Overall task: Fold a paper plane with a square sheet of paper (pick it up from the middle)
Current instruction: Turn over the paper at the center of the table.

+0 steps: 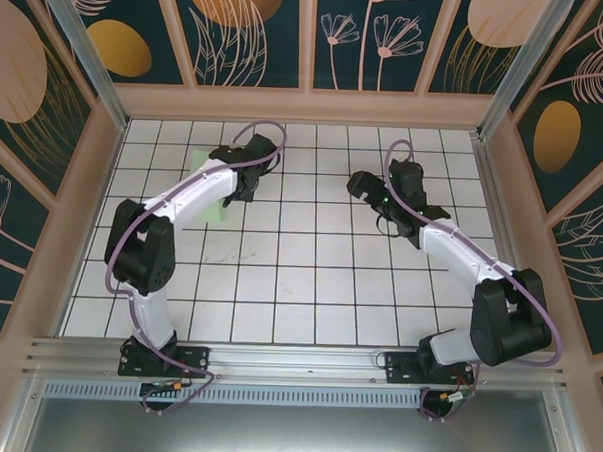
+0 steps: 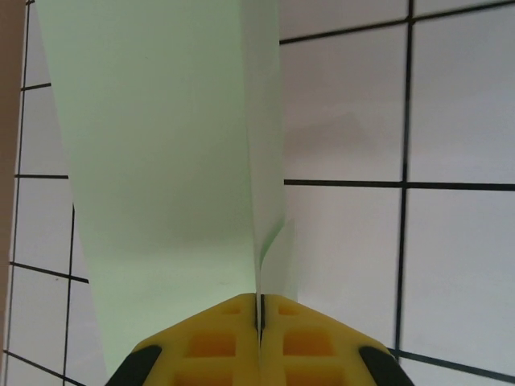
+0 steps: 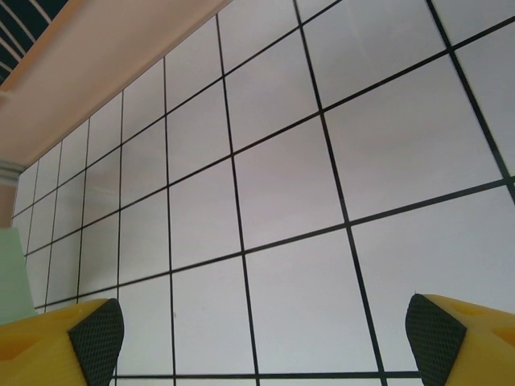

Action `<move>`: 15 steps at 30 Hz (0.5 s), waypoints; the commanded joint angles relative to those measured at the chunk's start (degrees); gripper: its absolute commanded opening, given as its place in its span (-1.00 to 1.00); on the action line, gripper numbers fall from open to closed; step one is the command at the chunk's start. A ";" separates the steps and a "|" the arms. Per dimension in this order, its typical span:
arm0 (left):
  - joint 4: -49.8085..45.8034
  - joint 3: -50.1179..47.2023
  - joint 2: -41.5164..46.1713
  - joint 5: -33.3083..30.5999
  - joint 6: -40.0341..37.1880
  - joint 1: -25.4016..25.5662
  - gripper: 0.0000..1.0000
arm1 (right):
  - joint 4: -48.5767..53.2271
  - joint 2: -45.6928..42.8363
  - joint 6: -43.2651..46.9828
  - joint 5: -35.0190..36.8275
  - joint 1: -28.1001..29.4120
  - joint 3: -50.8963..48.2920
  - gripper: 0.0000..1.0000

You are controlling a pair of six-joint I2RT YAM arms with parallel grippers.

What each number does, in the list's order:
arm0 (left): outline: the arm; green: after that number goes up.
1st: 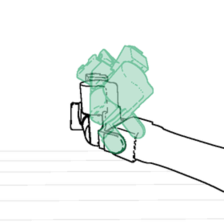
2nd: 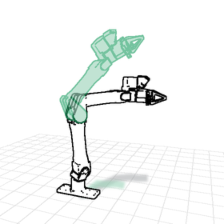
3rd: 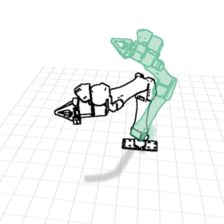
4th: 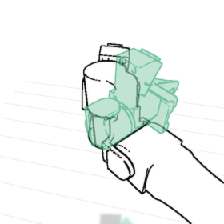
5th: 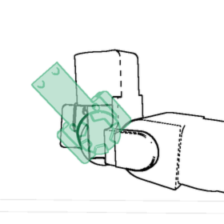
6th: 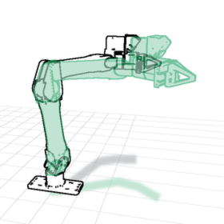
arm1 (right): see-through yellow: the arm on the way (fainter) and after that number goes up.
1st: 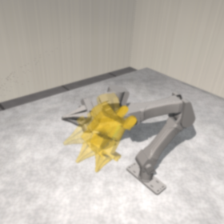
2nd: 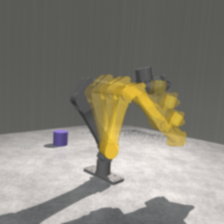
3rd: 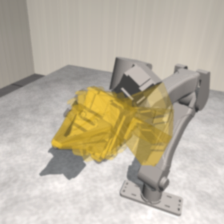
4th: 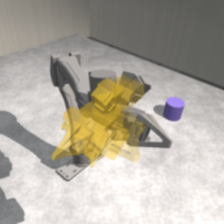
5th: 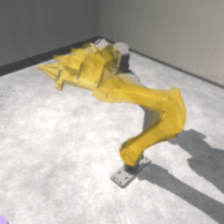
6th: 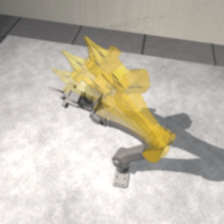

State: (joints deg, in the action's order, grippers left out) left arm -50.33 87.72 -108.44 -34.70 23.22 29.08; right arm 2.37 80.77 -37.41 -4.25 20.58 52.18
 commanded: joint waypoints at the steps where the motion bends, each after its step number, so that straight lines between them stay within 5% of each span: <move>1: 3.00 -2.27 -2.82 -4.17 0.51 0.79 -0.96 | 3.94 0.75 -3.10 3.37 0.18 3.19 0.85; 8: 6.33 -3.98 -7.71 -1.22 1.98 2.10 -0.92 | 9.67 1.03 -4.15 3.66 0.26 5.48 0.84; 15: 9.25 -4.69 -8.37 8.19 1.78 2.79 -0.79 | 8.45 2.50 -4.71 2.02 0.34 4.22 0.84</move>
State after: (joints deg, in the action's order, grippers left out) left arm -43.31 83.94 -116.53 -31.46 24.29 31.53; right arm 10.24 82.19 -41.08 -1.96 20.67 55.94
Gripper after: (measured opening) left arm 0.098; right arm 0.921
